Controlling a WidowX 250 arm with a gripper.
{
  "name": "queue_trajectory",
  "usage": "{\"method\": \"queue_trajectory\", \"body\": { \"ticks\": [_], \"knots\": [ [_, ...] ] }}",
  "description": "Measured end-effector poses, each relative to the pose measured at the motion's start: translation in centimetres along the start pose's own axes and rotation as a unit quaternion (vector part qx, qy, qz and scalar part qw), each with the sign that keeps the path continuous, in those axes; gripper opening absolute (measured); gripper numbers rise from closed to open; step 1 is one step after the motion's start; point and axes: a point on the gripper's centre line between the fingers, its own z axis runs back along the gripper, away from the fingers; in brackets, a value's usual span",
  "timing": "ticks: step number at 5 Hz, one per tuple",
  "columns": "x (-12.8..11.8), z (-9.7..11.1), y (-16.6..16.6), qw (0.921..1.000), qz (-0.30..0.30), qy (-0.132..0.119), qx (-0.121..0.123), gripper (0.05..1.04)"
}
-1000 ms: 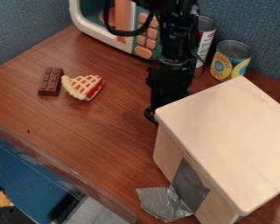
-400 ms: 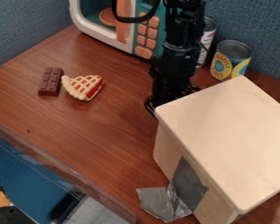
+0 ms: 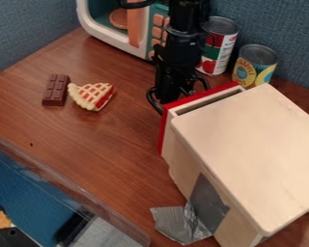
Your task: Open the drawer
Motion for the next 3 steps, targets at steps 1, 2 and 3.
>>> {"method": "queue_trajectory", "body": {
  "ticks": [1,2,3],
  "knots": [
    [-0.5,0.3,1.1,1.0,0.009,0.004,-0.003,0.127],
    [-1.0,0.2,2.6,0.9998,0.012,0.013,-0.009,0.127],
    [-1.1,0.5,3.5,0.9997,0.007,0.021,-0.009,0.127]
  ]
}}
